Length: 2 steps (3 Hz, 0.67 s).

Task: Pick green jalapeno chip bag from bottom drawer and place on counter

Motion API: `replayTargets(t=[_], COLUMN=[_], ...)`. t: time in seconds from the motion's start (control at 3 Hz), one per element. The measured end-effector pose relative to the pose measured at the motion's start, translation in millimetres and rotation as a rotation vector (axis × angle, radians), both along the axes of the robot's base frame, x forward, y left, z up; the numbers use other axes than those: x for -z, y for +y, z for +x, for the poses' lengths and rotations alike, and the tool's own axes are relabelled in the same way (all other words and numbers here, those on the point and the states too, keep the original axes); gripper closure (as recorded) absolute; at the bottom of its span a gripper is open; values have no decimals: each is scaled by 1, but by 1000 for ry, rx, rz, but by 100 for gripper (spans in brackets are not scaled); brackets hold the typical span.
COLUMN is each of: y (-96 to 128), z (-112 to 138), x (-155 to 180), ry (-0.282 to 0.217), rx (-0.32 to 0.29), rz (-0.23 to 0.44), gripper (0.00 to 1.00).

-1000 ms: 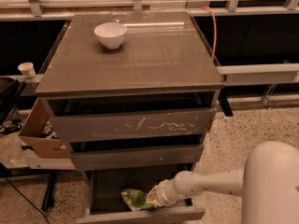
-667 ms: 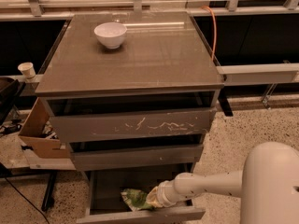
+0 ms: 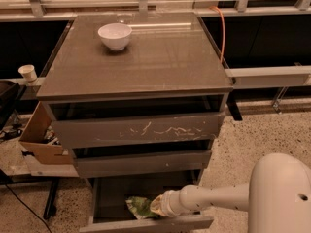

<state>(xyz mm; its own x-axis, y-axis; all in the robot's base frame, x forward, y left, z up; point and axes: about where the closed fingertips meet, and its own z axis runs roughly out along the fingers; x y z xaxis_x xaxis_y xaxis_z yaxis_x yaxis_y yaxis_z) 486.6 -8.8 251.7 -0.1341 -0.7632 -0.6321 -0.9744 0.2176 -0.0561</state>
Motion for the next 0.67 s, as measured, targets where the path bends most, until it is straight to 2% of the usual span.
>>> replayTargets(t=[0.67], y=[24], z=[18], x=[15], ry=[-11], rx=[-28], rz=[31], gripper=[100])
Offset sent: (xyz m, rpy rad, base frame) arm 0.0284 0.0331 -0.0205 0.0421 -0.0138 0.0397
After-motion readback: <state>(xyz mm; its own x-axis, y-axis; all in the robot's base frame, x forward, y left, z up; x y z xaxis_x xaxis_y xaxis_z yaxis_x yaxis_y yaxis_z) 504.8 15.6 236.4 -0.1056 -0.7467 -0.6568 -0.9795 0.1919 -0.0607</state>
